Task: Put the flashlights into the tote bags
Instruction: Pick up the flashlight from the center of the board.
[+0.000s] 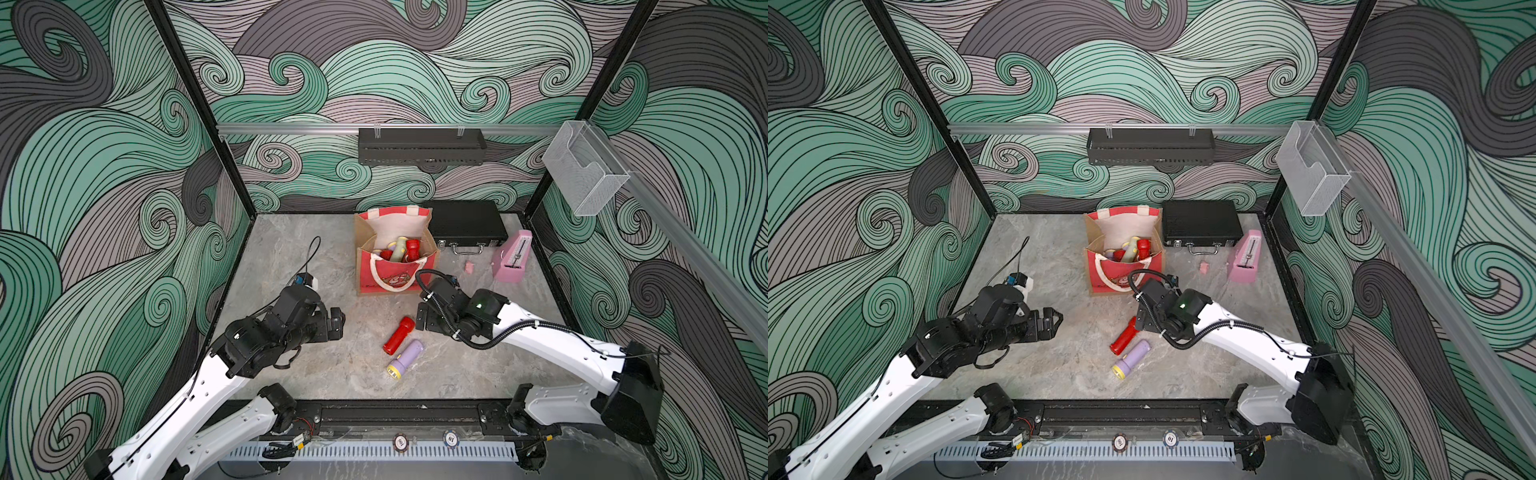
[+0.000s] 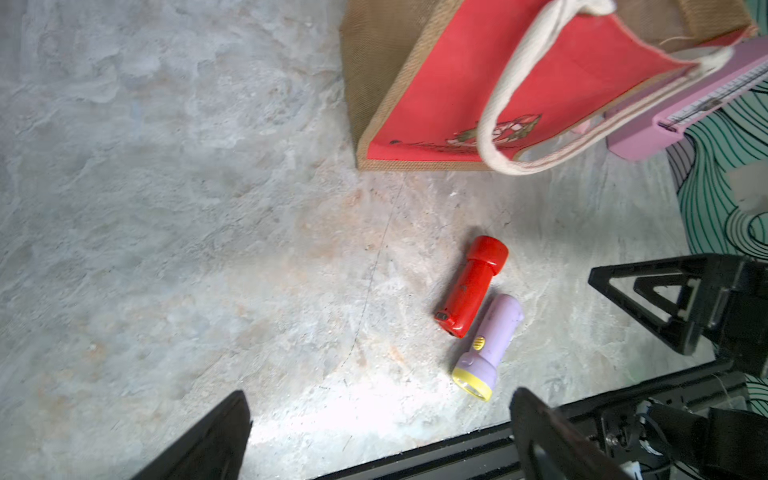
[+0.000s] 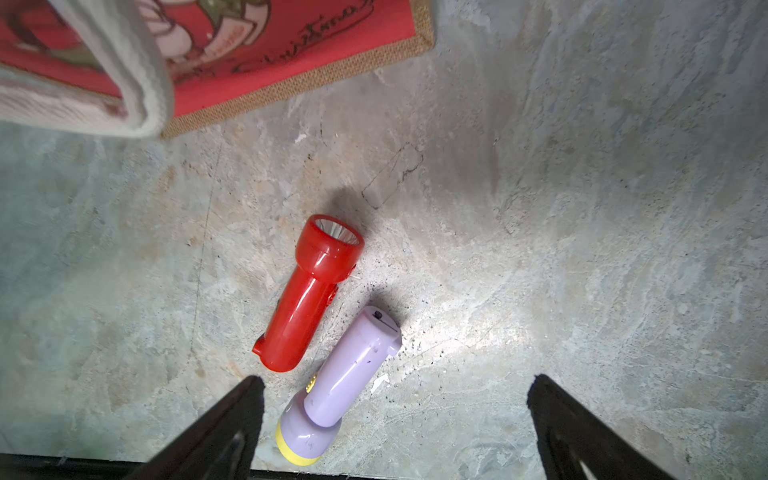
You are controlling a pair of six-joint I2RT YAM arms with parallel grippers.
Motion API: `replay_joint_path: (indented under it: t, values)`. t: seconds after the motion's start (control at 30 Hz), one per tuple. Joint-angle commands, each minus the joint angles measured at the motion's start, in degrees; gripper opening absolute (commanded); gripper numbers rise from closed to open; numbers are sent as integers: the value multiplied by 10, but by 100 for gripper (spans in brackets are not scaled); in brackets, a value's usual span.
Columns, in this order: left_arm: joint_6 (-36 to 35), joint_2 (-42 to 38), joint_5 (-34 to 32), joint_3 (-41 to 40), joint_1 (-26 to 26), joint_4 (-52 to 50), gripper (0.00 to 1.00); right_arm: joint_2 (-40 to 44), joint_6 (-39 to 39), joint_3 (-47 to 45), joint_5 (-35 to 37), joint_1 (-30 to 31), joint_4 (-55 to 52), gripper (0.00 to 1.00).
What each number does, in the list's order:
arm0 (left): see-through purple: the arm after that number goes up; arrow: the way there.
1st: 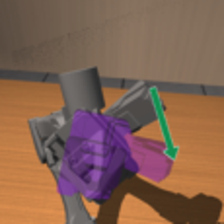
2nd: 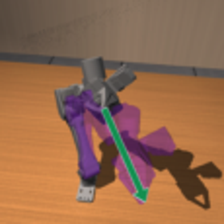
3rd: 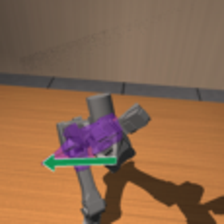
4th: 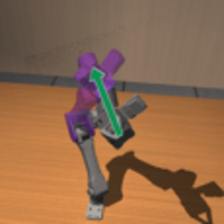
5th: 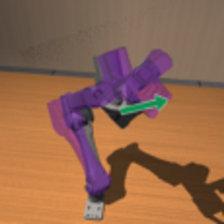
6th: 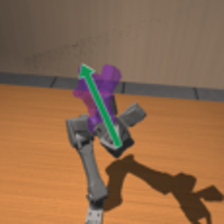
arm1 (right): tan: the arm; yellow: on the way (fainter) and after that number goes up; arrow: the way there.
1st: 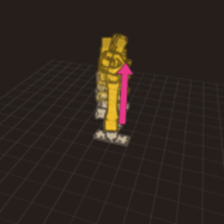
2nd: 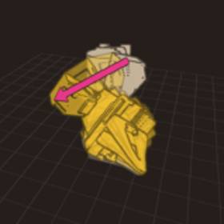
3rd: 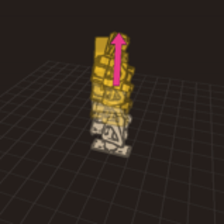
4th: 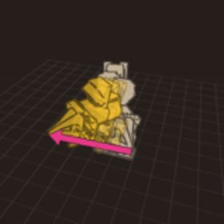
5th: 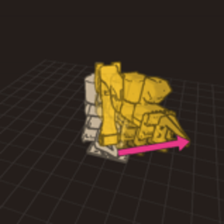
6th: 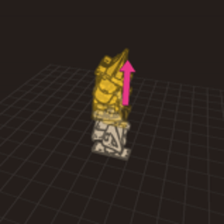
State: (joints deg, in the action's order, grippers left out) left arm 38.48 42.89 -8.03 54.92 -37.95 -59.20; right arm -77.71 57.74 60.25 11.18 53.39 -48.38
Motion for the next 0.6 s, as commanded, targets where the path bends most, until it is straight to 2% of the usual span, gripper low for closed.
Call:
replay_joint_path:
  t: [0.0,0.27,0.57]
  values:
    - [5,-17,16,-15,22,-37,99,-27,33,22,25,31,-24,99]
    - [-23,-51,22,-38,40,-40,98,-62,47,36,20,69,-29,97]
    - [-31,-60,31,-40,41,-34,98,-70,118,-8,-17,129,-32,93]
